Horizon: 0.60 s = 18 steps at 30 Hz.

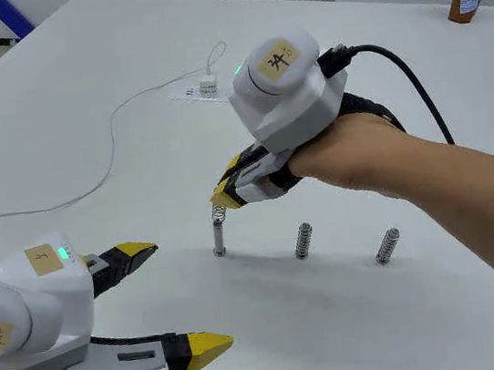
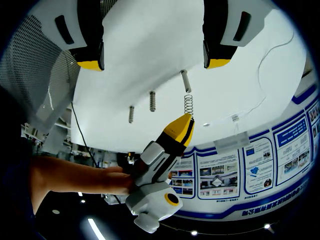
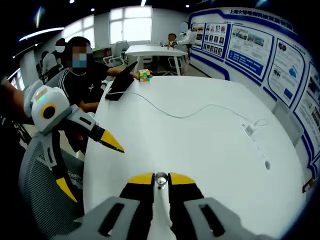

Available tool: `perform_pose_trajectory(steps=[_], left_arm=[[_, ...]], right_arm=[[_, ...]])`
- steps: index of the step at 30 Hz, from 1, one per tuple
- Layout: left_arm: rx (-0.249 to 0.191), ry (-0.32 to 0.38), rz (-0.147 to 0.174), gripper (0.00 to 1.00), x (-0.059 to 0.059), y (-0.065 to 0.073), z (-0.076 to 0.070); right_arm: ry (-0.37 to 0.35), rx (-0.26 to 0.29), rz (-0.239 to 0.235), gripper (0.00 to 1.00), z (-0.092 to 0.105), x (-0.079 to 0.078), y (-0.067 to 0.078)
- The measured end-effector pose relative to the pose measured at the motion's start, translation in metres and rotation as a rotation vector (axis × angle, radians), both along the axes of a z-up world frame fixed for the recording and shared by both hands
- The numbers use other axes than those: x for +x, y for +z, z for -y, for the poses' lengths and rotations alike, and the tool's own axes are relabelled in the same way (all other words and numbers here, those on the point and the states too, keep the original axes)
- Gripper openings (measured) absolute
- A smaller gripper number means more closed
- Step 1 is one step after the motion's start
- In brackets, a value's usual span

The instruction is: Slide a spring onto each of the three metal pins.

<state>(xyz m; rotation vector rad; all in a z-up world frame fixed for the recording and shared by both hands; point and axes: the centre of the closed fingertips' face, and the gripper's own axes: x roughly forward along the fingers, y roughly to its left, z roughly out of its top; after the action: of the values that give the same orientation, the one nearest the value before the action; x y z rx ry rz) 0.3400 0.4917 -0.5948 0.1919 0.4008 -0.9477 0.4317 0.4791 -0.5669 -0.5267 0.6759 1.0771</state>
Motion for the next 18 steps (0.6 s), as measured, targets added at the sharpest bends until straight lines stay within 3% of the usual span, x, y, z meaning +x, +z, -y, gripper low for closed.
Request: perform_pose_trajectory(steps=[18], left_arm=[[0.0,0.015,-0.004,0.83,0.002,-0.001,-0.004]], right_arm=[[-0.001,-0.024,-0.039,0.12,-0.003,0.001,-0.015]])
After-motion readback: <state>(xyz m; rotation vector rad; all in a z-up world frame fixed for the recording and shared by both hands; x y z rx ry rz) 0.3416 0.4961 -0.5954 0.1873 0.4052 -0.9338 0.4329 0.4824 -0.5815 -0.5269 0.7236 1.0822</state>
